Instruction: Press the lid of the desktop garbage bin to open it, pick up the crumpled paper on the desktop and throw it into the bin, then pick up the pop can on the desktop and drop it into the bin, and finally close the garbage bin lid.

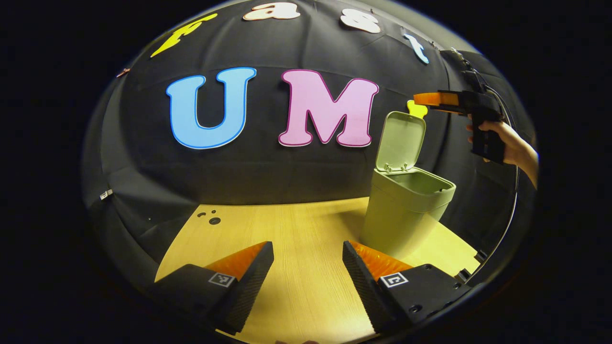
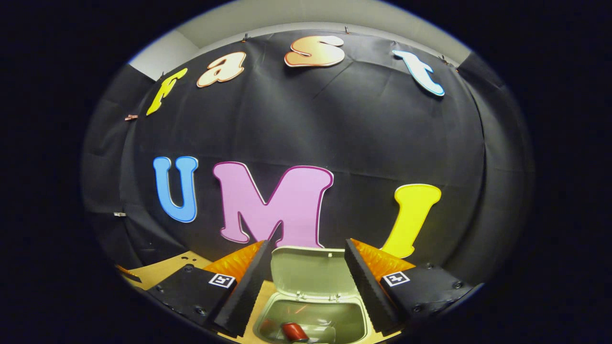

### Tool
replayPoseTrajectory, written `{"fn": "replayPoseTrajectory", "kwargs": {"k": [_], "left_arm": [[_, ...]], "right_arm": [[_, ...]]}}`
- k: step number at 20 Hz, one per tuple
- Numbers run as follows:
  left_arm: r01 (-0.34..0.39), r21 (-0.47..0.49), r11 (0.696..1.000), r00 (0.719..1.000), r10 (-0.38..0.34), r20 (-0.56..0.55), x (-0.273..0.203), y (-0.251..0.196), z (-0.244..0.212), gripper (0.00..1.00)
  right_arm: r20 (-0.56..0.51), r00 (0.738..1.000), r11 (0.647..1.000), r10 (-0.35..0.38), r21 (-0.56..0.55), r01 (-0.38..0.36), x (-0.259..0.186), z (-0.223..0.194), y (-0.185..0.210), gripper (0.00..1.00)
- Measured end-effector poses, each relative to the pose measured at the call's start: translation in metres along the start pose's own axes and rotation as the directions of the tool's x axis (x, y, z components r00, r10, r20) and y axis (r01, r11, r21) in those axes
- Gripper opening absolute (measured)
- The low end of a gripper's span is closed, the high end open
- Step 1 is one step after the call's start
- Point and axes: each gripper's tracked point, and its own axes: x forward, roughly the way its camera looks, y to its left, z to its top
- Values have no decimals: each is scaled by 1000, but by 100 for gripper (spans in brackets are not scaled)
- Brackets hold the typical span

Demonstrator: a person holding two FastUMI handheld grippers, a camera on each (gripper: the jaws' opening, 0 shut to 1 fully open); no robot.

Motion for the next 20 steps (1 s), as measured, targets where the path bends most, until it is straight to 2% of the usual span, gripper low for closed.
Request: {"fn": "replayPoseTrajectory", "kwargs": {"k": [5,11,20], "left_arm": [[-6,-9,1000,1000,6,-11,-11,-2,-9,94],[-30,-27,999,999,29,-25,-20,2,-15,94],[-82,-37,996,996,81,-22,-24,20,-12,94]], "right_arm": [[16,997,996,-74,-46,74,31,-3,-18,95],[-5,996,990,-86,-109,85,61,-26,-10,98],[-22,995,994,-102,-29,102,82,-36,-17,98]]}}
